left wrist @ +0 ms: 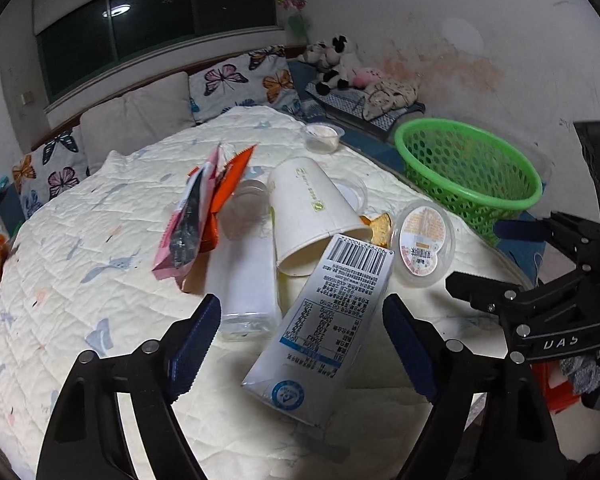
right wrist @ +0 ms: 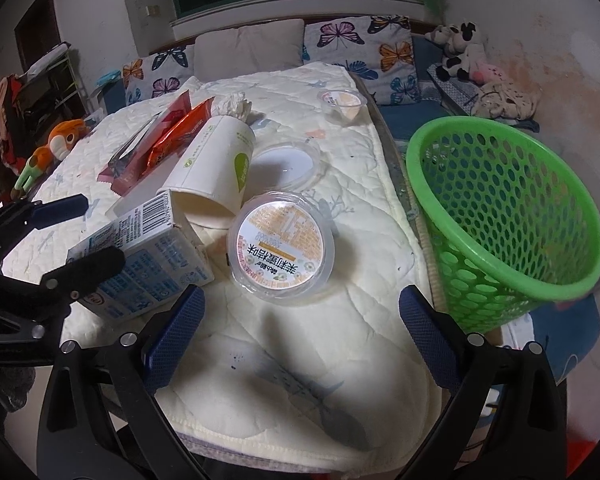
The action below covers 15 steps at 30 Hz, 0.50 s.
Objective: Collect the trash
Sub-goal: 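Grasp the milk carton with the left tool while the right tool grasps the pudding cup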
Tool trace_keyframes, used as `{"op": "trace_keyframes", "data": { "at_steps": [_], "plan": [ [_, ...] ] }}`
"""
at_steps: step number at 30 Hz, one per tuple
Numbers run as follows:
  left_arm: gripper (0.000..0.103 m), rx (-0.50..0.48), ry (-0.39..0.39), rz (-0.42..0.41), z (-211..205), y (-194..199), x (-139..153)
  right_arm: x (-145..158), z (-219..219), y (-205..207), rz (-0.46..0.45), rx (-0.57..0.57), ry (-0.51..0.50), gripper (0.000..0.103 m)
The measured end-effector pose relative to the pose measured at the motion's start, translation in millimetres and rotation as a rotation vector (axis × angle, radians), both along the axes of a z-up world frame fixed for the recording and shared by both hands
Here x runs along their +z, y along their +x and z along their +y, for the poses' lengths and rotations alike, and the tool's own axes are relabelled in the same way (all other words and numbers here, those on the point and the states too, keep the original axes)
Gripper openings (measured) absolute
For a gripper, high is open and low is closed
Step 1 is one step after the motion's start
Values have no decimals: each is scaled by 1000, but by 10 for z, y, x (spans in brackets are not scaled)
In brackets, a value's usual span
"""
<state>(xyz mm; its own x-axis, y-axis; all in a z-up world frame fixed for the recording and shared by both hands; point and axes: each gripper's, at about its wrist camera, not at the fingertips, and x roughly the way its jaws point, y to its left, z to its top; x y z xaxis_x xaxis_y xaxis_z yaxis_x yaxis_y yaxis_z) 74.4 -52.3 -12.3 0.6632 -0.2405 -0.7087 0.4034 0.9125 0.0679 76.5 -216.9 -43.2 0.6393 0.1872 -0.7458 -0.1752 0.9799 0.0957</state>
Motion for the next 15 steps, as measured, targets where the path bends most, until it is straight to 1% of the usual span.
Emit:
{"op": "trace_keyframes", "data": {
  "at_steps": [2, 4, 8, 15],
  "plan": [
    [80, -10, 5, 5, -18, 20, -24, -6, -3, 17, 3, 0, 1, 96],
    [75, -17, 6, 17, -41, 68, -59, -14, -5, 39, 7, 3, 3, 95],
    [70, -29, 0, 38, -55, 109, -101, -26, -10, 78, 9, 9, 2, 94],
    [63, -49, -28, 53, -62, 103, -116, -52, 9, 161, 13, 23, 7, 92]
  ]
}}
